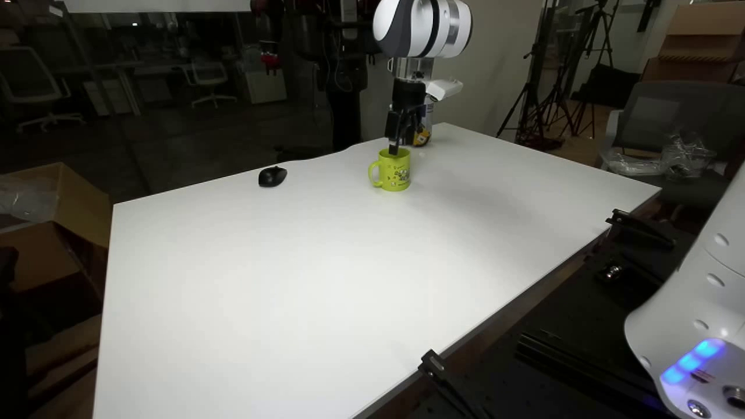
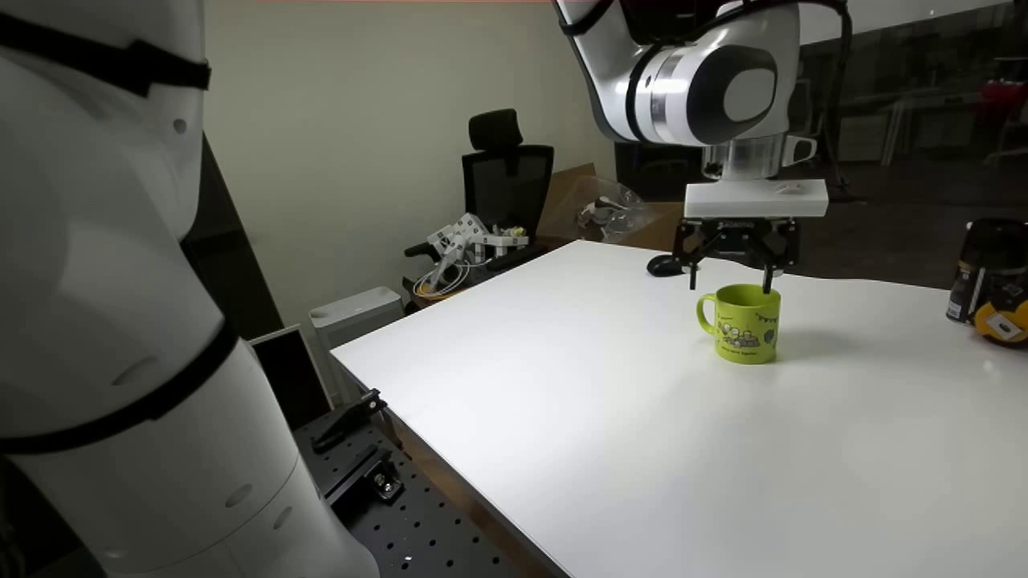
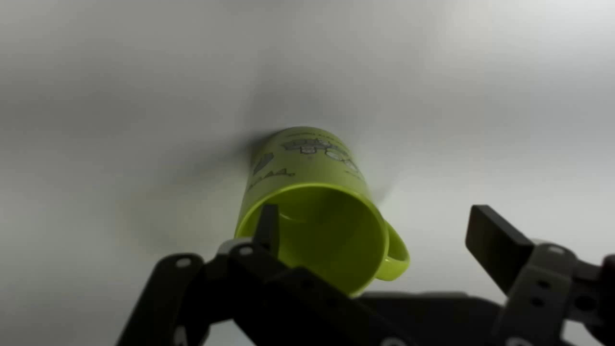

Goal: Slide the yellow mug to the left

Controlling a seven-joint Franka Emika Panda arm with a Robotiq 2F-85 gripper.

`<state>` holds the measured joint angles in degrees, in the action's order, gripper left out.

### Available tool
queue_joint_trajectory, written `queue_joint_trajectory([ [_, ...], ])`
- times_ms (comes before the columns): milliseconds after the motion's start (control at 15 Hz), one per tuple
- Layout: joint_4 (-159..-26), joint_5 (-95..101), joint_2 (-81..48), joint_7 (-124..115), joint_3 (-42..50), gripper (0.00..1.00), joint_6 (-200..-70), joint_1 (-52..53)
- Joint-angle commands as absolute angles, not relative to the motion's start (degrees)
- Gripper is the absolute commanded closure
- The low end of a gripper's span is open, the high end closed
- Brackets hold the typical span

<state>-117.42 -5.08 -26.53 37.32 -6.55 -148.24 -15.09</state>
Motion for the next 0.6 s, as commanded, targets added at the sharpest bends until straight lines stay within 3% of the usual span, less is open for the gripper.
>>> queue_joint_trajectory([
  [0, -116.76, -5.33, -26.94, 37.78, -6.18, 0.00, -147.85, -14.61],
  [533, -109.97, 0.35, -32.67, 37.98, -5.15, 0.00, -147.14, -11.73],
])
